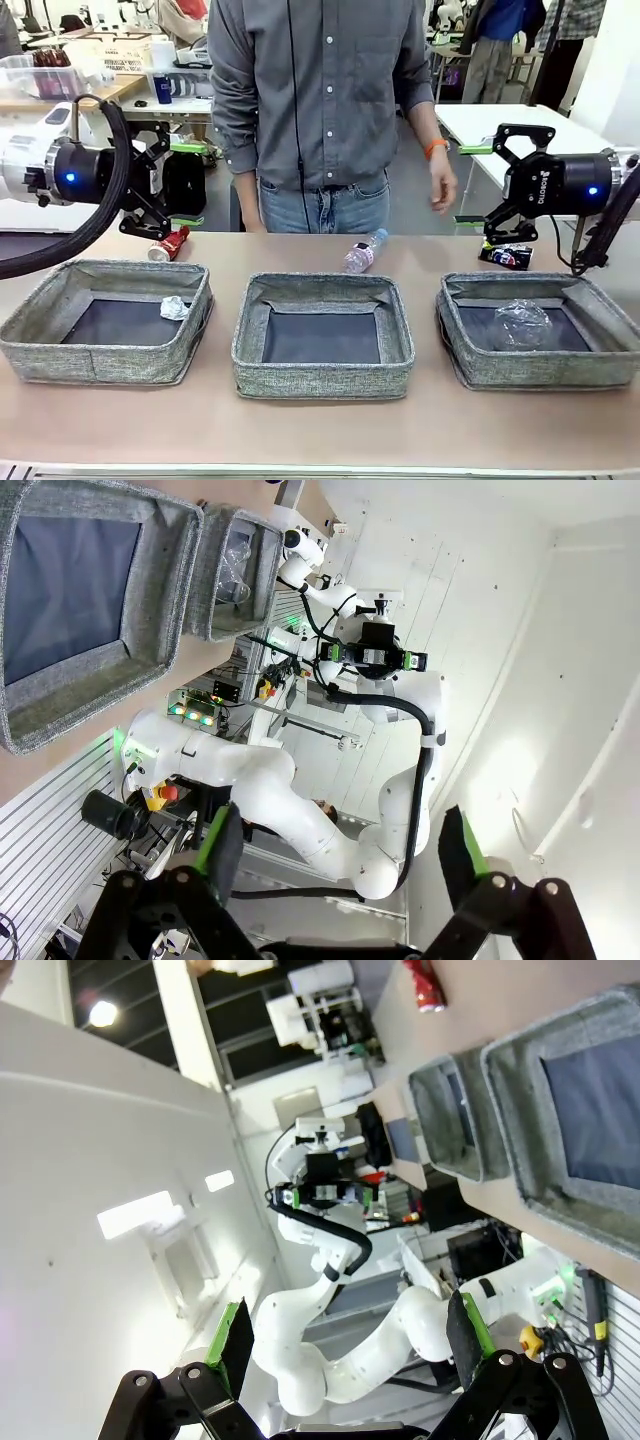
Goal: Sort the waste into the appropriate baskets.
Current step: Pick up the waste item pointed out by the person.
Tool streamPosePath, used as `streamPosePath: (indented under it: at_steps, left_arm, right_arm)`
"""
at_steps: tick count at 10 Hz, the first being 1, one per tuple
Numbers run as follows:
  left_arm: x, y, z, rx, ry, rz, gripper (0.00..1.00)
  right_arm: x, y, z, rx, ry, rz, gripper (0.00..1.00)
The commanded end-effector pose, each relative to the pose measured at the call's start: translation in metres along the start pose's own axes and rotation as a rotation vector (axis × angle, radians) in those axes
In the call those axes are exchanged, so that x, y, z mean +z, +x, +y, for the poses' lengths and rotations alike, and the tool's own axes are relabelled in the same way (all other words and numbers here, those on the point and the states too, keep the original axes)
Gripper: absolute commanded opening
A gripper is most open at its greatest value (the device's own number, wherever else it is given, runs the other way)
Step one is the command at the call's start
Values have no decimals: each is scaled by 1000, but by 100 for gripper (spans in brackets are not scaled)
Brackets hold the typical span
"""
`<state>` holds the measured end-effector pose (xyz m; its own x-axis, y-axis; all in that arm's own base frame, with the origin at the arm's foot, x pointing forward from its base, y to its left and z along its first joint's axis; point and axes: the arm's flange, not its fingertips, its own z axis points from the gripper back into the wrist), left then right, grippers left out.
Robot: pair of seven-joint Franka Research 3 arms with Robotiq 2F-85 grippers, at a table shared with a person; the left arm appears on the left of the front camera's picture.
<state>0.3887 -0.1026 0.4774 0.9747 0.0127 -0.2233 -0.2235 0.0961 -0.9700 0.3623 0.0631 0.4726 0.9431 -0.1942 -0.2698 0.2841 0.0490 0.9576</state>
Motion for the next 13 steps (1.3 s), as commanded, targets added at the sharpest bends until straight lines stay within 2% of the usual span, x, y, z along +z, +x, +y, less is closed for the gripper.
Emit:
streamPosePath:
  at_steps: [1, 8, 9, 10, 11, 12, 13]
  left_arm:
    - [0, -1, -1, 2, 10, -2, 100]
    - [0, -1, -1, 2, 10, -2, 100]
    - [0, -1, -1, 2, 10, -2, 100]
    - [0, -1, -1, 2, 10, -2, 100]
    - [0, -1, -1, 2, 10, -2, 100]
    - [0, -1, -1, 2, 10, -2, 100]
    - [0, -1, -1, 2, 10, -2, 100]
  right_arm:
    - [0, -2, 0, -7, 2, 13, 100]
    - [0, 0, 0, 0, 0, 0, 100]
    - [-18, 3, -5, 188, -457, -240, 100]
    - [-21, 9, -9, 347, -649, -380, 100]
    - [-12, 15, -6, 384, -797, -477, 100]
    - [-5, 17, -6, 521, -952, -508, 100]
    - [2, 15, -5, 609, -1048, -489, 100]
